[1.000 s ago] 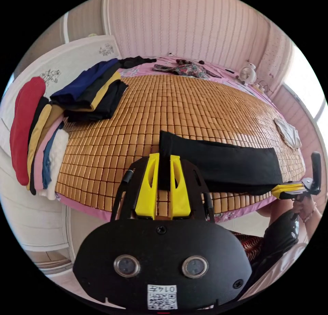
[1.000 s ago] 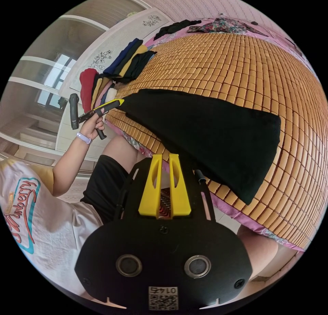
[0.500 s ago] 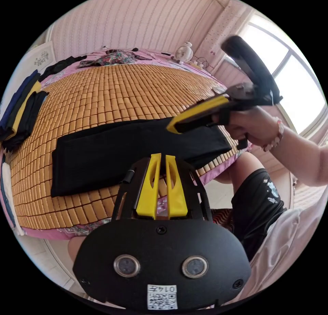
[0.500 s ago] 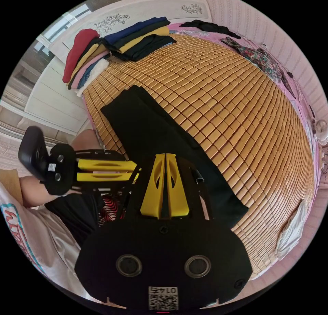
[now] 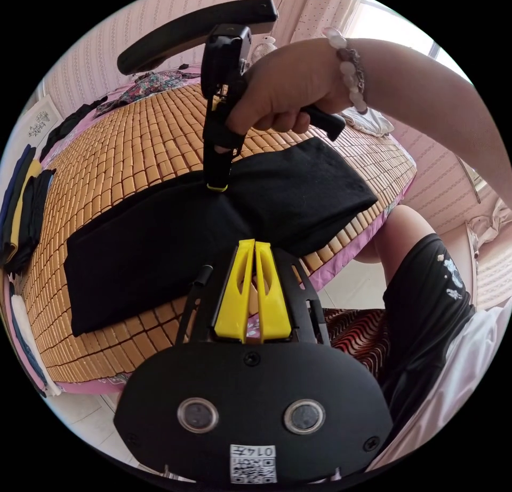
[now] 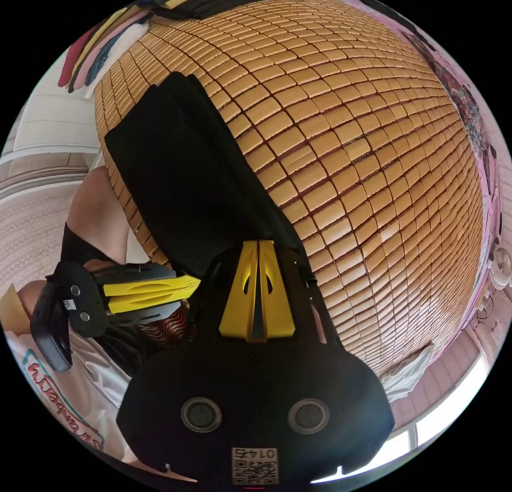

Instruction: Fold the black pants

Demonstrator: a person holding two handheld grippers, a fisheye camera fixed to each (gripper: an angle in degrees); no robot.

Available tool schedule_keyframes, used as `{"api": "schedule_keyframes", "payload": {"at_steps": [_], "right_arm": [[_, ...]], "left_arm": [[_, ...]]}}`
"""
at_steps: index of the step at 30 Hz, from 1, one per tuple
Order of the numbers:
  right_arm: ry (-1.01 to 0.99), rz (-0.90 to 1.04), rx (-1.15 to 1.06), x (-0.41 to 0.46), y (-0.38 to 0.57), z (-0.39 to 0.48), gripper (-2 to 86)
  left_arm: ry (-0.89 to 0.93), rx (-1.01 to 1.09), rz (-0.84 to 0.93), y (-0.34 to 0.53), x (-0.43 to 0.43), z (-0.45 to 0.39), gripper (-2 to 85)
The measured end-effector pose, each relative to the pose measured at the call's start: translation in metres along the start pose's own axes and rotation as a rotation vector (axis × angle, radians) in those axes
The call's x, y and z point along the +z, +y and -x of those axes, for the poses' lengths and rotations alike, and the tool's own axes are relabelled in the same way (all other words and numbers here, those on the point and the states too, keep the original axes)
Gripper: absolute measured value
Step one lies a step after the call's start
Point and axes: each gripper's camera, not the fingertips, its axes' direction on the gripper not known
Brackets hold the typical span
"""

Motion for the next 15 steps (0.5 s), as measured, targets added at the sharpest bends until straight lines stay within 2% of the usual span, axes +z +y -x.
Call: {"api": "schedule_keyframes", "payload": {"at_steps": [3, 5, 6, 8, 11, 15], "right_arm": [[-0.042, -0.221, 0.066, -0.014, 0.052, -0.012, 0.4], [-0.132, -0.46, 0.196, -0.025, 0.127, -0.027, 0.5], [-0.151, -0.514, 0.234, -0.026, 0.148, -0.032, 0.6], [-0.201, -0.647, 0.45, -0.015, 0.235, -0.054, 2.0], [-0.284, -0.704, 0.727, 0.015, 0.334, -0.08, 5.5], [-0.317, -0.716, 0.893, 0.044, 0.406, -0.091, 9.7]], "left_arm": [[0.016, -0.013, -0.009, 0.001, -0.002, 0.006, -0.4], [0.037, -0.02, -0.022, 0.004, -0.008, 0.012, 0.4], [0.053, -0.039, -0.051, 0.008, -0.017, 0.017, 1.0], [0.056, -0.1, -0.136, 0.019, -0.037, 0.032, 1.8], [0.032, -0.254, -0.24, 0.043, -0.07, 0.076, 3.2], [-0.091, -0.492, -0.33, 0.078, -0.104, 0.155, 6.1]]}}
